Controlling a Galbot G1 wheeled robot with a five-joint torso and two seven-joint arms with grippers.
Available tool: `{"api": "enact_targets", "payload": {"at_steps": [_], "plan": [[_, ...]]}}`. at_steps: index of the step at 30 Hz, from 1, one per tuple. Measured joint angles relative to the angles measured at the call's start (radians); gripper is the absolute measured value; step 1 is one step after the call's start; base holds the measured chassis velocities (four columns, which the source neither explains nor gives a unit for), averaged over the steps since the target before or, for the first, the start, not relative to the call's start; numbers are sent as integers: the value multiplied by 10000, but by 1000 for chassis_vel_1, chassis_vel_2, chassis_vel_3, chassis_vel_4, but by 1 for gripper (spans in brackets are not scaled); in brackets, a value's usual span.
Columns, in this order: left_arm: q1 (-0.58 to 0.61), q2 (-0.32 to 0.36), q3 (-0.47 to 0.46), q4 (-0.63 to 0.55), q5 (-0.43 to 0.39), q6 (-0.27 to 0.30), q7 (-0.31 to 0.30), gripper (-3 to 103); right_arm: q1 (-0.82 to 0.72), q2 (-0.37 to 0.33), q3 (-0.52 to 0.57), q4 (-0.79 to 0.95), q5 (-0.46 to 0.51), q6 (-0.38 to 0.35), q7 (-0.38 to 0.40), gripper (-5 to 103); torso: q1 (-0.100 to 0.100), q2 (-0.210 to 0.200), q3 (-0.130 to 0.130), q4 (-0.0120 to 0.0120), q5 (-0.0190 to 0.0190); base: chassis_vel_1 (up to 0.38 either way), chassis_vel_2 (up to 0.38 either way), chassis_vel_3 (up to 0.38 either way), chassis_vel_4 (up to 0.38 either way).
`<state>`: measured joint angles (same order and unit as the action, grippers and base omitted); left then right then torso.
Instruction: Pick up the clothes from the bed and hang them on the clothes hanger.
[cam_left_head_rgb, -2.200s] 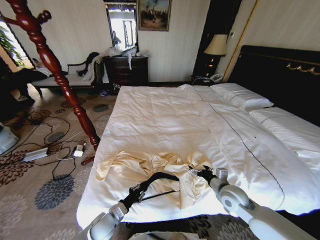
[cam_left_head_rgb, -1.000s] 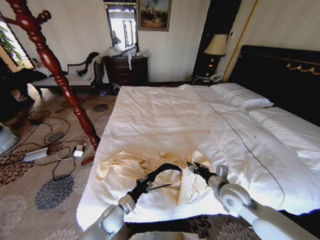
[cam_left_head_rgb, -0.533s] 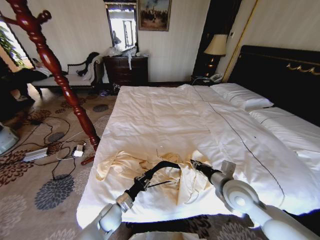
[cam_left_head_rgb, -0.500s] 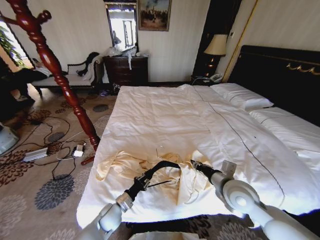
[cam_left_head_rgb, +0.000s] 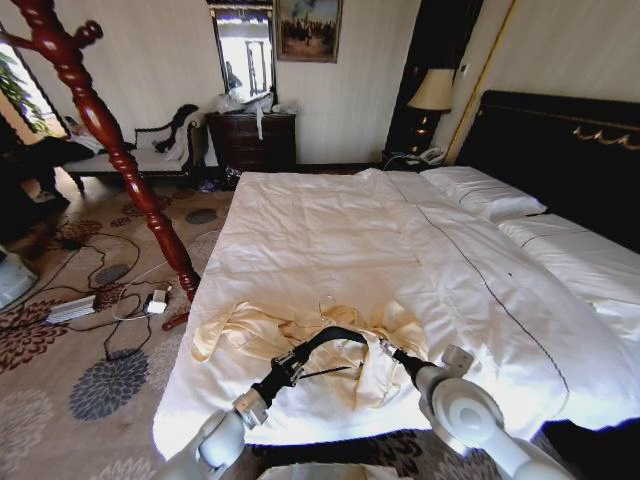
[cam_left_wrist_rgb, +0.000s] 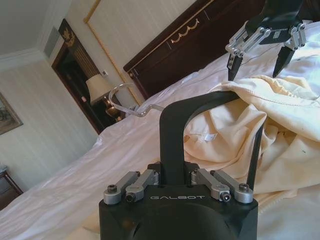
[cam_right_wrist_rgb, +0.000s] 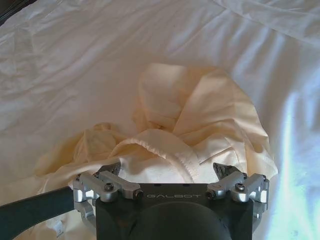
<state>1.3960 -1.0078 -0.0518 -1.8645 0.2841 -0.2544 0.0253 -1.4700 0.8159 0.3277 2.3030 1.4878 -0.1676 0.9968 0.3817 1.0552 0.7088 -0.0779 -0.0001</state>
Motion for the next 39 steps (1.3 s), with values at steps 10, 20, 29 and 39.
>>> {"api": "enact_targets", "payload": {"at_steps": [10, 20, 29, 39], "plan": [[155, 148, -76, -224, -64, -37, -38, 22, 202, 344, -99, -371, -136, 336, -550, 95, 0, 0, 0, 0, 1, 0, 0, 0, 0], [130, 140, -92, -219, -20, -86, -42, 22, 9, 185, -50, -1, -156, 362, -762, 58, 2, 0, 0, 0, 0, 0, 0, 0, 0], [186, 70, -76, -216, 176, -167, 31, 20, -197, 82, -94, 325, -227, 330, -912, 29, 1, 0, 0, 1, 3, 0, 0, 0, 0], [213, -64, -113, -147, 448, -289, 27, 20, -431, -83, -48, 621, -463, 392, -1139, 1, 2, 0, 0, 0, 1, 0, 0, 0, 0]]}}
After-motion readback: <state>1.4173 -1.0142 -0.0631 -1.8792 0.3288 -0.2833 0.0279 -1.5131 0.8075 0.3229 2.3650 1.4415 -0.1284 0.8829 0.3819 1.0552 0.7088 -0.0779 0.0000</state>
